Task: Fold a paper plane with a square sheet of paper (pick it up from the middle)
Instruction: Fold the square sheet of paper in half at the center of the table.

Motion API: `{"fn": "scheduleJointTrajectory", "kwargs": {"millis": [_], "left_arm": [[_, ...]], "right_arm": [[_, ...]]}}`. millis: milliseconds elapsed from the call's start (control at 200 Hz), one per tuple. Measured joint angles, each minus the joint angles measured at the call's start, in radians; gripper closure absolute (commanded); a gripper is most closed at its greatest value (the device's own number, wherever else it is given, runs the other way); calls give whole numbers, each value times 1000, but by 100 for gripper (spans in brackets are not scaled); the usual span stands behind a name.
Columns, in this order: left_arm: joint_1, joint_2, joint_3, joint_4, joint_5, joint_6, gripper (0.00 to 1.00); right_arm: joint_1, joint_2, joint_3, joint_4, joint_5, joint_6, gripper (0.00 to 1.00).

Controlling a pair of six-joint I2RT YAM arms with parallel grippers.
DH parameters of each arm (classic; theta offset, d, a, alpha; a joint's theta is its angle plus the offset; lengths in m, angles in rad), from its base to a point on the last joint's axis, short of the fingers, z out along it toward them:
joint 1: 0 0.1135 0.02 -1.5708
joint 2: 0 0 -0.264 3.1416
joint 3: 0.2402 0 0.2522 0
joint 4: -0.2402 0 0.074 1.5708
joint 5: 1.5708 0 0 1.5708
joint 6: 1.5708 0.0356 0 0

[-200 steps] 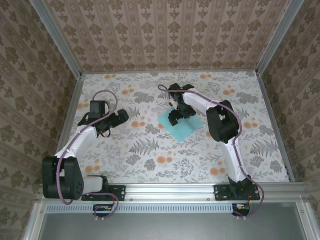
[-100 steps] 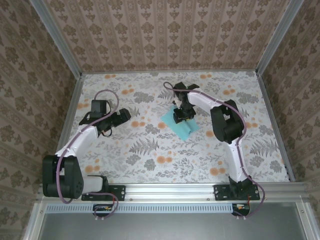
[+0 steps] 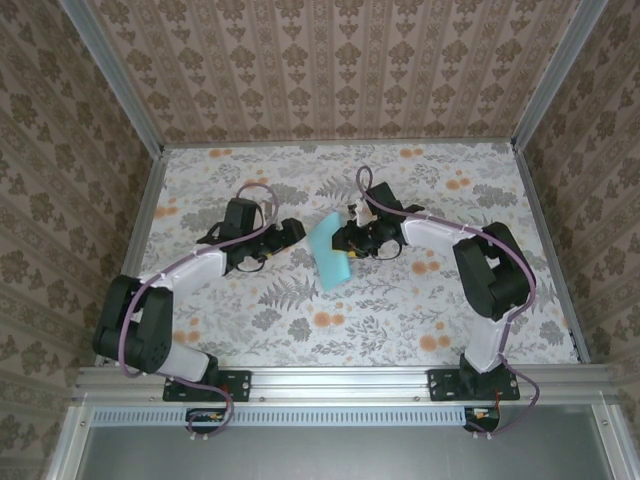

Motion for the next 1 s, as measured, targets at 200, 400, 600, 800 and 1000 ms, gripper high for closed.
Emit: {"fn": "scheduleJointTrajectory", "kwargs": {"millis": [200, 400, 600, 800, 1000], "left_arm": [[-41, 47, -20, 87, -1, -91, 7], [-99, 52, -21, 87, -22, -115, 8], [-120, 52, -35, 107, -35, -128, 12], [-124, 52, -46, 124, -30, -134, 21], [-127, 82, -46, 147, -15, -137, 28]], "right_arm": [[0, 42, -15, 28, 25, 11, 49], [0, 53, -7, -49, 150, -44, 33], [3, 50, 4, -98, 231, -83, 34], [4, 47, 10, -128, 286, -92, 39], [4, 28, 10, -159, 338, -92, 39]]}}
